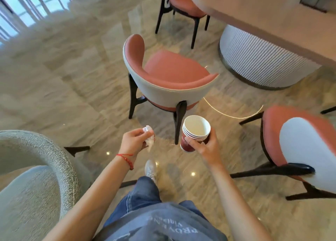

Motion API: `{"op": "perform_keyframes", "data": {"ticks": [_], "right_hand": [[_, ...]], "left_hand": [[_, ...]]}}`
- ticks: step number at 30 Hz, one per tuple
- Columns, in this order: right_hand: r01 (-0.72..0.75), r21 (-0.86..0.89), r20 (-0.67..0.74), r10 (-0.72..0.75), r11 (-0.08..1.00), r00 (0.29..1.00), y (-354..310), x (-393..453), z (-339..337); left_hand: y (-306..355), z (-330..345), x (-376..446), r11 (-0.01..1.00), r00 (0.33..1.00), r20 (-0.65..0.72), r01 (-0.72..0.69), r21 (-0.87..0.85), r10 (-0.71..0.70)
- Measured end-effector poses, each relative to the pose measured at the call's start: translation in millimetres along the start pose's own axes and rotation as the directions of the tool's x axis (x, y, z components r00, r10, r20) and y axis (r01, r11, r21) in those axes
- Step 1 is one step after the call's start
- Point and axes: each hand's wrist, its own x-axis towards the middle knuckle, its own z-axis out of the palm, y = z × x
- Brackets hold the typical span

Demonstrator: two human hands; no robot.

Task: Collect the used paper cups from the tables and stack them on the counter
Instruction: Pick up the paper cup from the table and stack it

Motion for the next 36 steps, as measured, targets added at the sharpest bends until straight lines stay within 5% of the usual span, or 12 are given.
{"op": "perform_keyframes", "data": {"ticks": [11,20,36], "right_hand": [[0.106,-0.044,0.299,-0.088,0.993,0.95,-59,133,140],[0.146,-0.092,0.66,-0.049,0.985,0.75,-90,216,271],[0.173,-0.114,0.79,-0.016,0.978,0.613,-136,368,458]], "left_hand": [[79,-80,101,0.987,0.982,-0.187,-0.047,-0.152,0.018],[106,-156,138,0.925,0.876,-0.472,-0.097,-0.367,-0.095],[216,-255,268,0.841,0.761,-0.624,-0.212,-0.498,-0.178]]}}
